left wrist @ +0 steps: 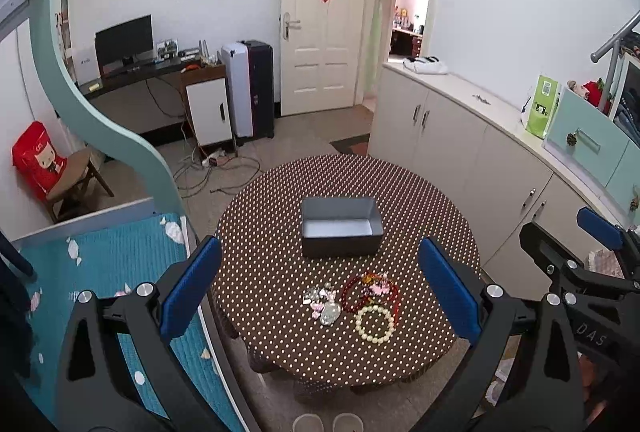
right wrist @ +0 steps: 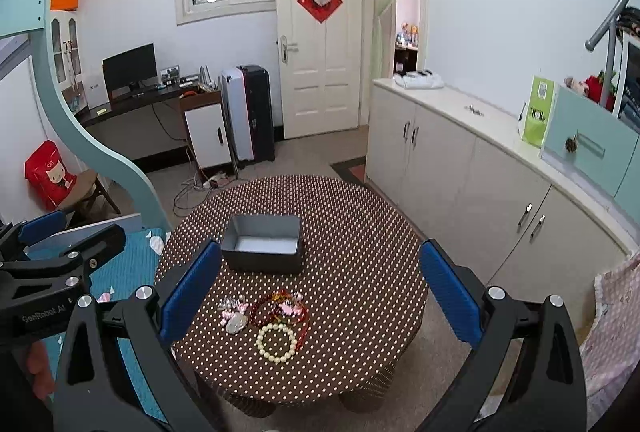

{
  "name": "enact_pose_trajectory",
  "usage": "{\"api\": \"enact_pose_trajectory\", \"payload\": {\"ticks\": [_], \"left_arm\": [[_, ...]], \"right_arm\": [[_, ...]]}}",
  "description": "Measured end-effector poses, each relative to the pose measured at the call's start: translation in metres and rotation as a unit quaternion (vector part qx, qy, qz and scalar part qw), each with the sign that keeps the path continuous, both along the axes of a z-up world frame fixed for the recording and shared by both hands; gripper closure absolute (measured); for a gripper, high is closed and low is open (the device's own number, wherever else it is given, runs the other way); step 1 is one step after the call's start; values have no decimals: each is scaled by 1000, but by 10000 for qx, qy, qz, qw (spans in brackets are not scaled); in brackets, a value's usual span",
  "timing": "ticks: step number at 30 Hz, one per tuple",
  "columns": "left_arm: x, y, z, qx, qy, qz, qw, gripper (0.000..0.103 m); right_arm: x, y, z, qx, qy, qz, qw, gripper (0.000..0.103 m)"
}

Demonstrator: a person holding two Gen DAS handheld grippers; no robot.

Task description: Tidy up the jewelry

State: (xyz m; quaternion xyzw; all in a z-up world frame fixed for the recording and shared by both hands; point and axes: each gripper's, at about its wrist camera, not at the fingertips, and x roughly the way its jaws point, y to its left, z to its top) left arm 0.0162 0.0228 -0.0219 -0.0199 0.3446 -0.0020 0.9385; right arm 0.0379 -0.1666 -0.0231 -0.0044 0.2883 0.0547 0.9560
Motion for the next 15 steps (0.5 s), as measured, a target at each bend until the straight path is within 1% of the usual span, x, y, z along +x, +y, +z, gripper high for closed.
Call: {"api": "enact_pose_trajectory", "payload": {"ticks": [1, 3, 5, 7, 8, 9, 10, 14, 15], "left_arm": [[2, 3, -3, -1, 71, 12, 10000, 5], [3, 6, -11, -4, 5, 28, 10000, 5], [6, 10, -21, 15, 101, 32, 9999, 5], [10, 16, -33, -51, 372, -8, 9993, 5], [11, 19, -38, -56, 409, -27, 9991, 5], [13, 23, -47, -74, 563, -63, 9984, 5], [13, 25, -52, -46, 635, -80, 9979, 5], [17, 36, -84, -145, 1207, -222, 9923, 5], [17, 38, -88, -142, 1363, -229, 9903, 5]], "right_arm": [[2, 0, -4, 18, 79, -4, 10000, 7], [5, 2, -12, 24, 255, -18, 9997, 7], [9, 3, -23, 9, 452, -59, 9990, 7], [15, 5, -38, -4, 710, -14, 9975, 7], [17, 5, -43, -7, 798, -3, 9968, 7], [19, 6, -51, -9, 914, 15, 9958, 7], [21, 7, -58, -16, 1016, 33, 9948, 7], [30, 12, -93, 3, 1543, 69, 9880, 7], [31, 13, -102, 98, 1688, 124, 9855, 7]]}}
